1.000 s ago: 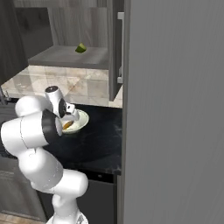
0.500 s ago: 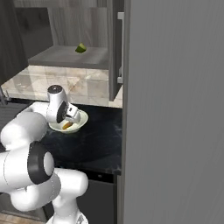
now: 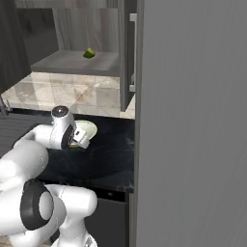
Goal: Pick the carrot from the cabinet and place it in the bowl. Then pick the bowl and place it in the sink. Then turn on the sink facuet.
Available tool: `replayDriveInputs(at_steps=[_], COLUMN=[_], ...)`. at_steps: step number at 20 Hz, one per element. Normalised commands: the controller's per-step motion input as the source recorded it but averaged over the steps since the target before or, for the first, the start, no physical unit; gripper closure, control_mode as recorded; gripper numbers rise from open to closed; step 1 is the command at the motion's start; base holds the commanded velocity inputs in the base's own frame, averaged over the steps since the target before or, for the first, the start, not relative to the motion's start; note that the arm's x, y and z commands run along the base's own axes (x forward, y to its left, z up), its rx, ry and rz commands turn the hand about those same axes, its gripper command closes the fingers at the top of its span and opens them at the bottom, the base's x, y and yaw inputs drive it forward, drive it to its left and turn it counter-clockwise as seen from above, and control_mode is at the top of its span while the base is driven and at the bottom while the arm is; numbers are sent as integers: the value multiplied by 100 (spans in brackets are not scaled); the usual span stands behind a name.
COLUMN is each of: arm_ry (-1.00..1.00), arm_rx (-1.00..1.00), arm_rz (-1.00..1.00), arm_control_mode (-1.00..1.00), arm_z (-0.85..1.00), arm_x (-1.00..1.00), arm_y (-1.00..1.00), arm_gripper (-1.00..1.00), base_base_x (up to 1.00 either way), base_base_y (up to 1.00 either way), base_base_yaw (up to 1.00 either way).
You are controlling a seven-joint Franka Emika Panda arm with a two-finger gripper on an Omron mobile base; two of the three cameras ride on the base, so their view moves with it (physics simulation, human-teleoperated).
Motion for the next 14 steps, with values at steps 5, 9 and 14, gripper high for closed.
replayDriveInputs(at_steps=[5, 9, 14], arm_ry=[0, 0, 0], arm_rx=[0, 0, 0], arm_rz=[-17, -18, -15], arm_control_mode=[-100, -100, -100], arm_z=[0, 0, -3], arm_x=[4, 20, 33], arm_y=[-2, -8, -4], arm_gripper=[-100, -100, -100], base_base_x=[0, 0, 0], base_base_y=[0, 0, 0], base_base_yaw=[0, 0, 0])
